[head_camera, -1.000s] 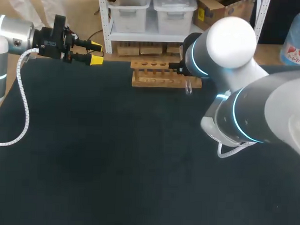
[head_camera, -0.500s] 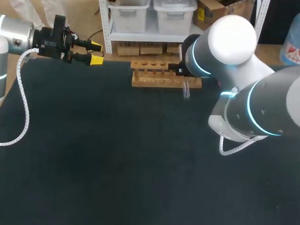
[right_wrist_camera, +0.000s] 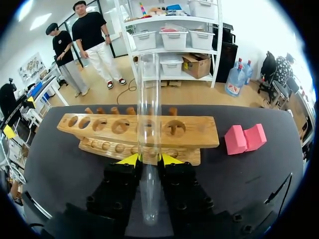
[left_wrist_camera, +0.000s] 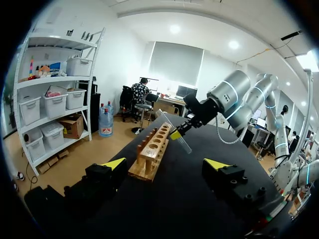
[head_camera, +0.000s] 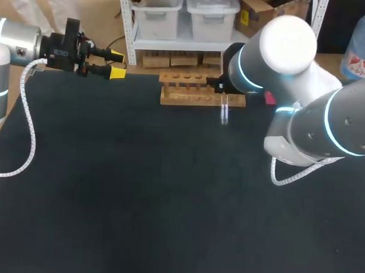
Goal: Grasp the test tube, adjust it, and insert it.
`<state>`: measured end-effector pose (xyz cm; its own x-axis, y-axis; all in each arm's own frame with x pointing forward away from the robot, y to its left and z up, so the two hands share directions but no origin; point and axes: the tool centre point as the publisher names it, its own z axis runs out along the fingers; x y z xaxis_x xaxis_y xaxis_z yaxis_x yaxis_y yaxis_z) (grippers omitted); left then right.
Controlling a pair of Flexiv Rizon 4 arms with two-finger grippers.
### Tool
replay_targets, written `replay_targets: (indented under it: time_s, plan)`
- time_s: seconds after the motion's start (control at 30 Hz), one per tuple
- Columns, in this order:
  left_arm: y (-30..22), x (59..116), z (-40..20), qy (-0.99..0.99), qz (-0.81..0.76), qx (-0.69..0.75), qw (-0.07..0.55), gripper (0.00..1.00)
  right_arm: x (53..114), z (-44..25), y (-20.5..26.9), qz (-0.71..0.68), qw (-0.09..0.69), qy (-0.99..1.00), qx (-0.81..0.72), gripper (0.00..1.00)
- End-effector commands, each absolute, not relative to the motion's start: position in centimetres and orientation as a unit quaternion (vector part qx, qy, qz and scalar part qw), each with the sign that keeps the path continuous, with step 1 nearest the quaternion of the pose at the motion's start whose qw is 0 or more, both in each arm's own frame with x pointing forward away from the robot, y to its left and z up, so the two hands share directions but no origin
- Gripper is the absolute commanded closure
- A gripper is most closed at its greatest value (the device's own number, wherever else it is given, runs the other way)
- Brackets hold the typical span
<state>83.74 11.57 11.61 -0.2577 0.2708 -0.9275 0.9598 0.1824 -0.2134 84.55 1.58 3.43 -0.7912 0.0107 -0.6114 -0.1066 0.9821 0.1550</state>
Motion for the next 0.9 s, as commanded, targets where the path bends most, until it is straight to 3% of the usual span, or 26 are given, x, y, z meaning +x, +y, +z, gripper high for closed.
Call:
replay_targets:
  time_s: [0.03, 0.37, 0.9]
  plan:
    - [11.6, 83.8, 11.5, 0.660, -0.439, 0.466, 0.394, 0.00, 84.7, 3.9, 1.4, 0.090, 0.309, 0.947, -0.025, 1.00]
    - [11.6, 83.8, 11.5, 0.660, -0.439, 0.466, 0.394, 0.00, 84.1, 5.2, 1.4, 0.093, 0.314, 0.944, -0.025, 1.00]
    - [11.6, 83.8, 11.5, 0.660, -0.439, 0.466, 0.394, 0.00, 84.0, 4.3, 1.9, 0.121, 0.231, 0.964, -0.052, 1.00]
